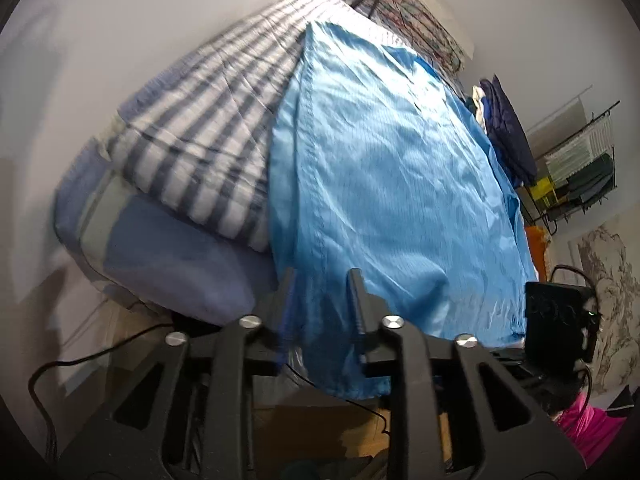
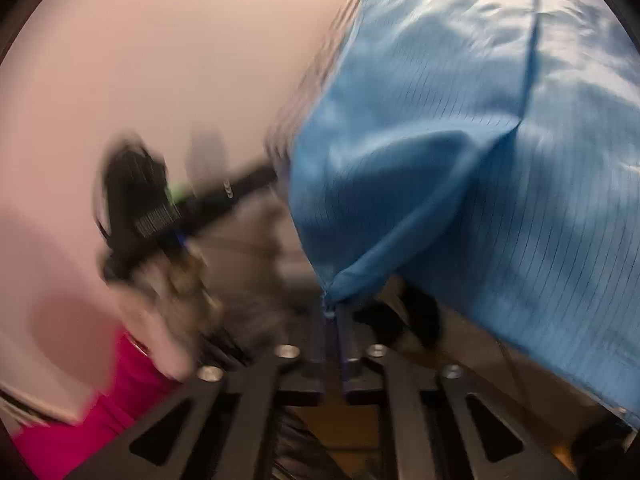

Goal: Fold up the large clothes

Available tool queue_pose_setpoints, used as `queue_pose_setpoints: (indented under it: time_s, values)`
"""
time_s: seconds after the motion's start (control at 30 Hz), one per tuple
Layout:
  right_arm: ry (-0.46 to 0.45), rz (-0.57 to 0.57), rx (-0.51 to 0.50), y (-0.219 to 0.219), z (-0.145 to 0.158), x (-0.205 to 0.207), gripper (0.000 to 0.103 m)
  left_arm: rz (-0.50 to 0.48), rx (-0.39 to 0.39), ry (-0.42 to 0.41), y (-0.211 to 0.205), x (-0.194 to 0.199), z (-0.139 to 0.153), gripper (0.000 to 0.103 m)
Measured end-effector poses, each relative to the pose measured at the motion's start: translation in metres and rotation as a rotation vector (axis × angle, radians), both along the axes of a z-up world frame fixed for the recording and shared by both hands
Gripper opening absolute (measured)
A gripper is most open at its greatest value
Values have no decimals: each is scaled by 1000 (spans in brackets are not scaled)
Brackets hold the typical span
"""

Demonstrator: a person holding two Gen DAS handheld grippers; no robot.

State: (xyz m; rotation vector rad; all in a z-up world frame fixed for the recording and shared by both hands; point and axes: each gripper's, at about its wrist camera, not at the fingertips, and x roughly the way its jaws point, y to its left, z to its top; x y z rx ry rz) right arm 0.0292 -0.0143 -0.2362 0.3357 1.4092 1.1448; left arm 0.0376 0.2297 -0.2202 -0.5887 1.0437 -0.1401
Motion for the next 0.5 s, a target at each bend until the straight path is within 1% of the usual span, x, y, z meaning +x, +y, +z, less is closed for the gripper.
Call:
queue_pose_setpoints:
  time_s: [0.03,0.1,0.13,0.2,0.23,0.27,0.37,0.4,0.43,0.47,0.5]
  values:
    - [-35,31,-25,2,4,-5,26,-8,11,1,-5,-1,-1,24]
    - [-107,83,-45,3,18,-15,26,-14,78,-1,-14,-1,-3,24]
    - [-127,96,-43,3,23,-17,26,-16,99,8,-15,-1,-5,24]
    - [-203,106,-34,-5,41,-17,26,2,192,33,-19,1,-9,23]
    - [-235,95,-36,-5,48,-17,26,12,215,37,-19,1,-11,23]
    - [-267,74,-42,-9,55,-12,27,25,216,35,-18,0,-11,23]
    - [-318,-3,-76,-19,61,12,28,56,162,-12,-10,-5,-4,24]
    - [-339,-23,-98,-22,61,18,31,64,130,-43,-6,-7,2,28]
    - [-370,-51,-134,-22,59,24,31,68,117,-57,-4,-8,5,34]
    - [-390,-75,-172,-24,56,32,31,74,109,-71,-1,-6,7,47]
    - [-389,-83,-185,-29,53,40,32,78,113,-71,-1,-4,7,50]
